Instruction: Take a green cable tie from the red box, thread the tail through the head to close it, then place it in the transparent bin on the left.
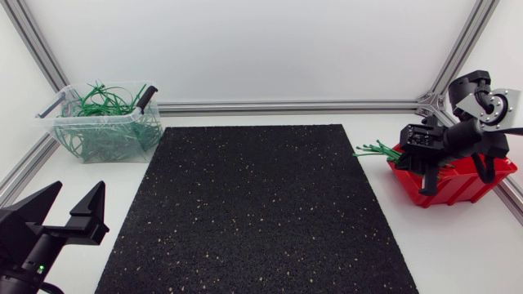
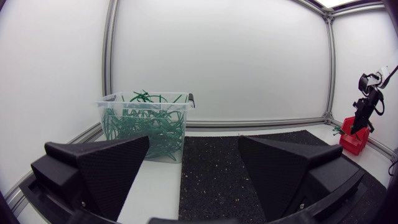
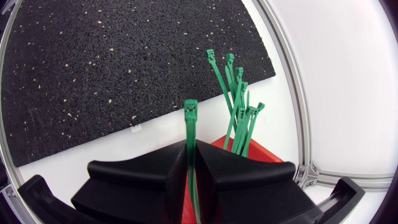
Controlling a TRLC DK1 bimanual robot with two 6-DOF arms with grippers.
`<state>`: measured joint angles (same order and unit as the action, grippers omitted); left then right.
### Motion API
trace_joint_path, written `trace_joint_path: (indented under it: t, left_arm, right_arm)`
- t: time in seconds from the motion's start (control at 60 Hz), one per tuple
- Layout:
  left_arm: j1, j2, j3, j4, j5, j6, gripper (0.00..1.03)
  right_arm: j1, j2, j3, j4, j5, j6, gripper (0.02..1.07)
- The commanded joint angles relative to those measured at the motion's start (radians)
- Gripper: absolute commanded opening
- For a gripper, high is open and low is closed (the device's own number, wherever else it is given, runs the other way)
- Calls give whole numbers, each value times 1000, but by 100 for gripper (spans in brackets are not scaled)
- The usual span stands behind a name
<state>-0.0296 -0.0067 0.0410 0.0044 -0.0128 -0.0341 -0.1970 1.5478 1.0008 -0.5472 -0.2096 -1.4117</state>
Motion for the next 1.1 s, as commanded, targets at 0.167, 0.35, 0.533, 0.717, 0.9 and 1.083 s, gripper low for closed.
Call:
trace_joint_path:
  t: [0.167,0.35,0.533,0.717,0.9,1.083]
  left_arm:
    - [-7,1,-38,-23,2,-13,100]
    - [-7,1,-38,-23,2,-13,100]
    - [-7,1,-38,-23,2,-13,100]
    - [-7,1,-38,-23,2,-13,100]
    - [-6,-1,-38,-23,2,-13,100]
    - [-6,-3,-38,-23,2,-13,100]
  right_arm:
    - [16,-91,-105,-54,16,-69,13]
    - [34,-95,-128,-43,33,-69,93]
    - [25,-146,-111,-51,22,-69,104]
    - [-12,-153,-82,-68,9,-81,103]
    - [-30,-164,-80,-117,-1,-107,89]
    - [-28,-236,-148,-152,-4,-141,74]
